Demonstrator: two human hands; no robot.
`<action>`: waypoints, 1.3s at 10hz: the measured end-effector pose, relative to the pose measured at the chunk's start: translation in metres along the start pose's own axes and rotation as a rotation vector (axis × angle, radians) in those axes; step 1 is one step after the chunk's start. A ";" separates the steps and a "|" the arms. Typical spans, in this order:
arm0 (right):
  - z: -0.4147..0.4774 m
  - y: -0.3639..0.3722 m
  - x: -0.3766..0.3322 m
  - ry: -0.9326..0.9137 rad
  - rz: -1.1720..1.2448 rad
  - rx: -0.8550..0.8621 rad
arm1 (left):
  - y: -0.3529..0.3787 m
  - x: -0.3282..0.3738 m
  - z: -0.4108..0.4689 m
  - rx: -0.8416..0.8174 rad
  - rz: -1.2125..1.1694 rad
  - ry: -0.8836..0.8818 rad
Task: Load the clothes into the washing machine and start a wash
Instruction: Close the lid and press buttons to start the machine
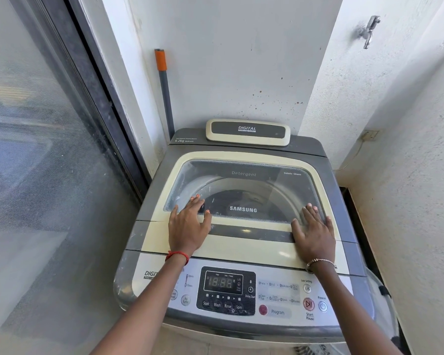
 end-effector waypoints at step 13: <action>0.001 0.002 0.002 -0.008 -0.001 0.001 | 0.000 0.000 0.000 0.006 0.005 -0.004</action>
Point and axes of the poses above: each hand's wrist, its own z-axis towards the middle knuckle, its own y-axis out of the palm, x = y × z, the point moved 3 cm from there along z, towards the middle knuckle, and after that the axes turned 15 degrees about x, right-handed, at the moved point
